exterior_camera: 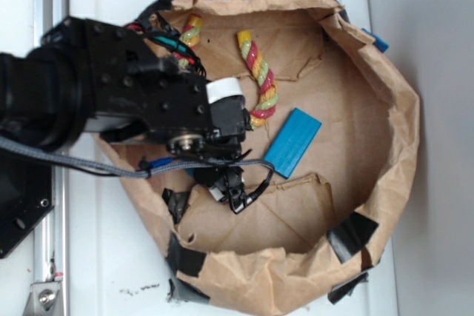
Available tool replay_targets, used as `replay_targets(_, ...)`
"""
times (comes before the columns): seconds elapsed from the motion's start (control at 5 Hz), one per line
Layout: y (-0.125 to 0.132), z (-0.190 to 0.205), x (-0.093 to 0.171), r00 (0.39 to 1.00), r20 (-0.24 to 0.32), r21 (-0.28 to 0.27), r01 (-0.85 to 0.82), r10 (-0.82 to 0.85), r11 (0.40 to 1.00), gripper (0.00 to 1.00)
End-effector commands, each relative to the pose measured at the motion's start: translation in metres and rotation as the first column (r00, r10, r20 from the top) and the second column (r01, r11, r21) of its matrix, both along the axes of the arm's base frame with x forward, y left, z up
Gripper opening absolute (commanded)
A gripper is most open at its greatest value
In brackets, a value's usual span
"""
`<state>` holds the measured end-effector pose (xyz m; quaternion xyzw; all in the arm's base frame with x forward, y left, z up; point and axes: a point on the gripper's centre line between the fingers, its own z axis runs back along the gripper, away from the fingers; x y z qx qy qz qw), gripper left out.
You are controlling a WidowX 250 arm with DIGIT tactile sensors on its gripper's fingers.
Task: Grab the blue ball.
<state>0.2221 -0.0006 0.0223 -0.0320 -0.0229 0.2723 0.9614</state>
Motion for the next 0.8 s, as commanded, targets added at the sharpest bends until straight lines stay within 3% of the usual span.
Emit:
replay_targets(0.0,0.011,0.055,-0.008,0.979,0.097,-0.021,0.182,-0.179,0.983,0.00)
replay_targets(0.2,0.017,0.105,-0.009,0.940,0.173,0.084,0.282,-0.292,0.956,0.00)
replay_targets(0.4,0.024,0.148,-0.011,0.906,0.182,0.108,0.368,-0.382,0.924,0.00)
replay_targets(0.6,0.029,0.160,-0.007,0.889,0.147,0.100,0.422,-0.433,0.901,0.00)
